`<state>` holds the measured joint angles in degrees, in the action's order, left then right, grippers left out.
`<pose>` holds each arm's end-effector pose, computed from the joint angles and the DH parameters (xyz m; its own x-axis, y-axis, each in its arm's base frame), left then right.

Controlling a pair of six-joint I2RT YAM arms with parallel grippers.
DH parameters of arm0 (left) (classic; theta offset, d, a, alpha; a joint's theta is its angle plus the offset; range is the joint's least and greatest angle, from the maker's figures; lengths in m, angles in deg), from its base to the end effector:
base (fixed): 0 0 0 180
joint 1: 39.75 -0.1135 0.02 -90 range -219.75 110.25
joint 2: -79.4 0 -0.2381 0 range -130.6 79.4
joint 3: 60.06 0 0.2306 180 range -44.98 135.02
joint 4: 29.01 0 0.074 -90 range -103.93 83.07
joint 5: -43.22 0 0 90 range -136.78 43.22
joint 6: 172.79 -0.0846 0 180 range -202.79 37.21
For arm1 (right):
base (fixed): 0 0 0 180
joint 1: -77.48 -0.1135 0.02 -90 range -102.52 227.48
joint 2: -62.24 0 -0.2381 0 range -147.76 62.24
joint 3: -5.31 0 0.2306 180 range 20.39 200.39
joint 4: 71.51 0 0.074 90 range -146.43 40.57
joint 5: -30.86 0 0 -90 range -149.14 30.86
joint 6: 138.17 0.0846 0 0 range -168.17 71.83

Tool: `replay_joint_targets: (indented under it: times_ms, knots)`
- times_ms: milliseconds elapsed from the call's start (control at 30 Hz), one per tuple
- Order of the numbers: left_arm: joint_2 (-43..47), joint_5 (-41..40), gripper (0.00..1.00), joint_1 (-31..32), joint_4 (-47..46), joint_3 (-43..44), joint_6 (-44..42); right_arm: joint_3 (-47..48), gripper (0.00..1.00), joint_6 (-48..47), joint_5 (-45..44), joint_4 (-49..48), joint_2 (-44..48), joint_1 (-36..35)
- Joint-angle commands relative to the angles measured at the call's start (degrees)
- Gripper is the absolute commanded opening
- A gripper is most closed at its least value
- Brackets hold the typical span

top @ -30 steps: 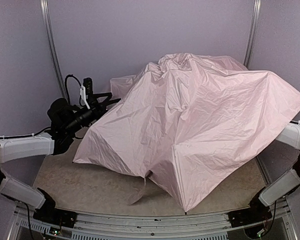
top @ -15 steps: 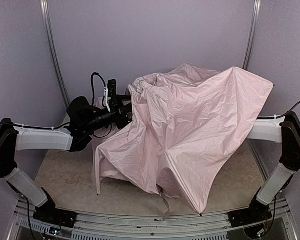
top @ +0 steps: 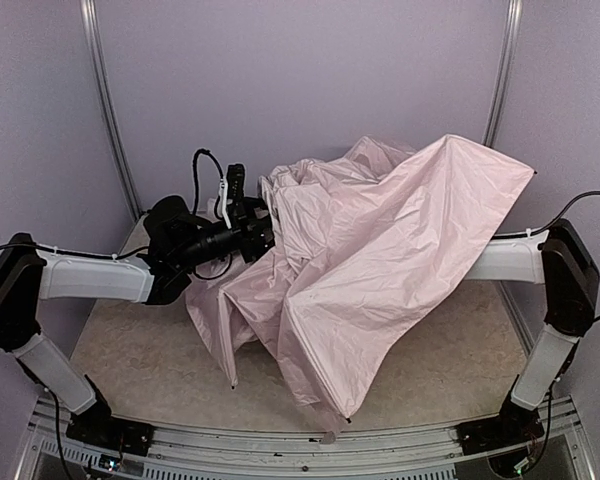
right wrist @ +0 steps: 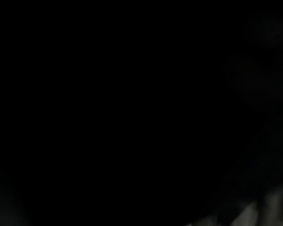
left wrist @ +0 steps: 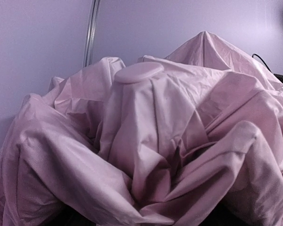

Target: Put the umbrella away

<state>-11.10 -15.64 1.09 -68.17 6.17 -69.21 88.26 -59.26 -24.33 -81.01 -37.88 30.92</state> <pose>0.2542 -0.2775 0.2944 -0.0312 -0.2386 -0.9706 0.9572 0.2723 -0.0977 0.2567 0.3413 0.2607 0.0994 -0.1247 -0.9872 -0.9844 0.1322 -0.1159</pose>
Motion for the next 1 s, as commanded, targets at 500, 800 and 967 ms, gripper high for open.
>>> replay_joint_targets:
  times_ms: [500, 800, 967]
  knots:
    - [11.1, -6.9, 0.0, -4.3, 3.0, -8.4, -3.9, -23.9, 1.0, 2.0, -7.0, -3.5, 17.8, 6.9]
    - [21.9, -9.1, 0.0, -12.3, 8.4, -13.0, -10.4, -36.7, 1.0, 4.8, -5.0, -4.9, 36.2, 24.9]
    - [27.8, -4.5, 0.0, -13.3, 15.7, -13.1, -18.6, -37.0, 1.0, 3.3, -0.7, -2.2, 45.4, 32.4]
